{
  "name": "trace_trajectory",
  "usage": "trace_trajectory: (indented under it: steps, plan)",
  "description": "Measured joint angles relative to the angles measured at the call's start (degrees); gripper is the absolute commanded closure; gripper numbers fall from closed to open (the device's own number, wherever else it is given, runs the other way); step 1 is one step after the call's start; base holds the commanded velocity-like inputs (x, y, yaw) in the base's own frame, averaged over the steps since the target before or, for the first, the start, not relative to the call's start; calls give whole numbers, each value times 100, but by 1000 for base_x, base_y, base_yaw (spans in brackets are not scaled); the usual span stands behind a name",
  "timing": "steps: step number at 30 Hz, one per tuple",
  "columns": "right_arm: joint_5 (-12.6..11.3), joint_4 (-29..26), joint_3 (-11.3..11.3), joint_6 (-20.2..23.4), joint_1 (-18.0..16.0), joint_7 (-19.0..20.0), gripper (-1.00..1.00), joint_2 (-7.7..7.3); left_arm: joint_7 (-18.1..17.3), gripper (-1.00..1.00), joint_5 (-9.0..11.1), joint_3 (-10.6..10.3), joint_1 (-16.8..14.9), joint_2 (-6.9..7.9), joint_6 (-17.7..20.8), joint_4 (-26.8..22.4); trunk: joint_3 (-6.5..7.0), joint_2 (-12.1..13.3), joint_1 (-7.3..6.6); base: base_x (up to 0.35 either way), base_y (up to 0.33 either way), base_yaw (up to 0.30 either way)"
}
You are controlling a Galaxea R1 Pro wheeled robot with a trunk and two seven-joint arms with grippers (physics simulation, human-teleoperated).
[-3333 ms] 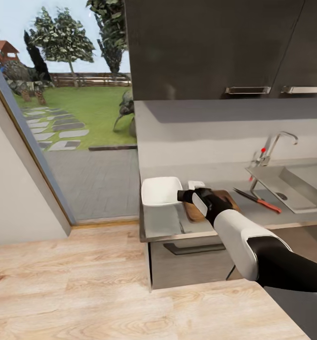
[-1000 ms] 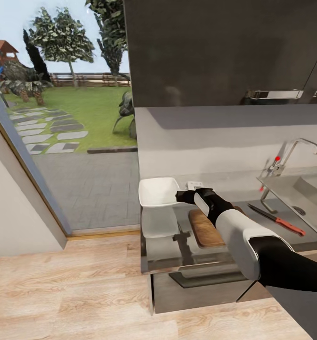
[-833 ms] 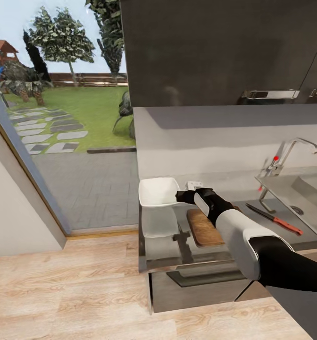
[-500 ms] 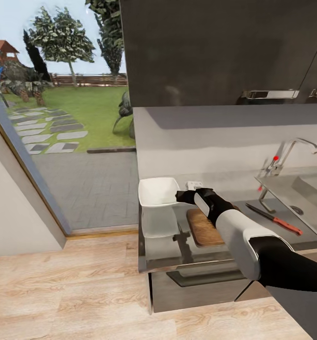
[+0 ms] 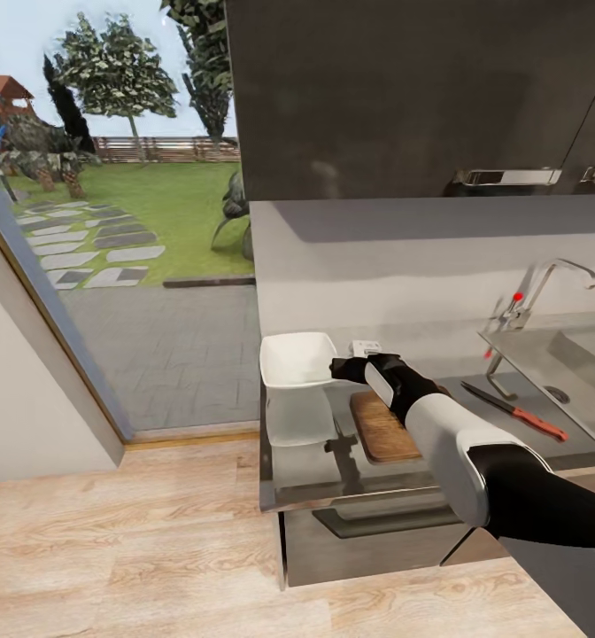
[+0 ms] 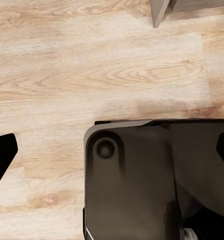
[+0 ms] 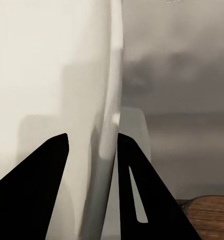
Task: In the kitchen, take the Vidalia onion out of the sink, dice it on the chopping board with the paring knife, put the diced onion into the bowl on the countertop, then place both the paring knife and the chopping board into the sink.
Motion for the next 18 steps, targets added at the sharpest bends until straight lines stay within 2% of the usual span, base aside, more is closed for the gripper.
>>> trace_trajectory:
  steps: [18]
  plan:
    - [0,0,5,-203,30,-37,100,12,0,-100,0,0,-9,0,0,58,0,0,0,20,-26,0]
